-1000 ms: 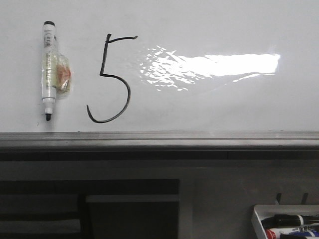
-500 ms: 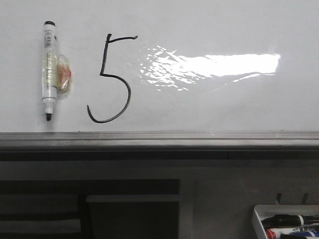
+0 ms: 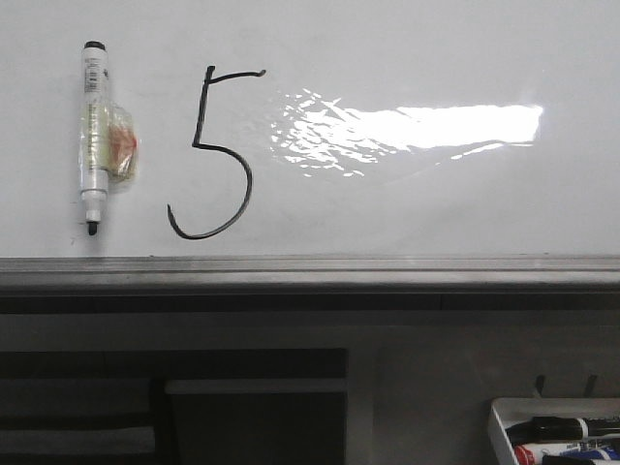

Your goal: Write number 5 on whiteboard

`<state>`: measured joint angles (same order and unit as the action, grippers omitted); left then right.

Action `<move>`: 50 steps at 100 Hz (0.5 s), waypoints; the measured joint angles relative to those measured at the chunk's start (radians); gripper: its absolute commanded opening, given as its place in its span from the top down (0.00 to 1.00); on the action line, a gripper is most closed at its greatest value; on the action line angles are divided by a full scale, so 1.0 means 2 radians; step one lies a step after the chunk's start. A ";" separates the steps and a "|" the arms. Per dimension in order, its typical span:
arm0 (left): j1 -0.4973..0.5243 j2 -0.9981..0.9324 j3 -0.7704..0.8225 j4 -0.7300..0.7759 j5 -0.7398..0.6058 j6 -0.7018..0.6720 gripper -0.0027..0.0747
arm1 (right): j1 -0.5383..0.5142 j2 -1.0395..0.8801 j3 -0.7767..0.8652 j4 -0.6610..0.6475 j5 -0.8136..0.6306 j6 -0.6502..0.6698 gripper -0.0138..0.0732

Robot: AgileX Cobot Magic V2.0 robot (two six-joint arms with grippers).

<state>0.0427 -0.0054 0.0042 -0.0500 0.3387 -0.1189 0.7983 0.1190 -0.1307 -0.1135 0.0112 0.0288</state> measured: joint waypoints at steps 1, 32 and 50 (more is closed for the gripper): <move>0.000 0.000 0.000 0.000 0.000 0.000 0.99 | -0.001 0.000 0.000 0.000 0.000 0.000 0.91; 0.000 0.000 0.000 0.000 0.000 0.000 0.99 | -0.135 0.000 0.000 0.000 0.000 0.000 0.91; 0.000 0.000 0.000 0.000 0.000 0.000 0.99 | -0.271 0.000 0.004 0.000 -0.003 0.000 0.91</move>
<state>0.0427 -0.0054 0.0042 -0.0500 0.3387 -0.1189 0.2562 0.1190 -0.1221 -0.1135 0.0061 0.0288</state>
